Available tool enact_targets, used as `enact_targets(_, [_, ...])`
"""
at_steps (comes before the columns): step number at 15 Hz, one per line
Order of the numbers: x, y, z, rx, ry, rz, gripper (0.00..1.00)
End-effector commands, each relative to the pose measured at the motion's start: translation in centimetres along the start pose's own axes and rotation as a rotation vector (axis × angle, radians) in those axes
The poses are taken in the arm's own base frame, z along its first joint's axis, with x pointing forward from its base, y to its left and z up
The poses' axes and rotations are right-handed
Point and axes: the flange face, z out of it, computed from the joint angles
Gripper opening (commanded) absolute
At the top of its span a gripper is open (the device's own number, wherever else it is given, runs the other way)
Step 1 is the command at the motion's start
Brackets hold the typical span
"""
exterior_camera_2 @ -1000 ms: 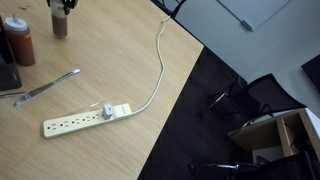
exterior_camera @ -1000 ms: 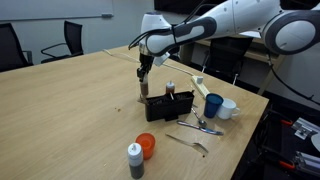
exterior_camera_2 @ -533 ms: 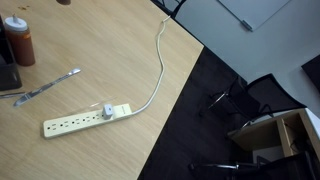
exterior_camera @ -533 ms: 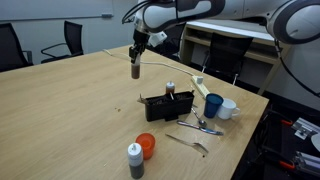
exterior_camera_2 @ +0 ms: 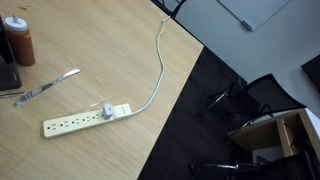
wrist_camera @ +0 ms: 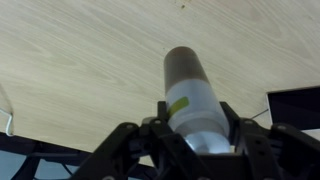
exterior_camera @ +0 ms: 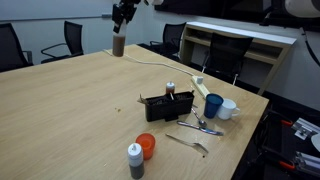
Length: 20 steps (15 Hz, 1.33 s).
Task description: Get the sauce bottle that's furthest from the orange cup and put it on the right side of it
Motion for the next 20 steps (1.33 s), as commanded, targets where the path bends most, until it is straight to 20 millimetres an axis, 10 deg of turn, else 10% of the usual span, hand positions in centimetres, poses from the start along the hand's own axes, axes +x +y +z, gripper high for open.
enact_targets(1, [-0.4,-4.2,-4.4,0.043,-0.060,-0.106,0.27])
enact_targets(10, [-6.8,-13.0,-8.4,0.250,-0.245,-0.322,0.27])
enact_targets(20, [-24.0,-12.8,3.1,0.535,-0.471,-0.209,0.27])
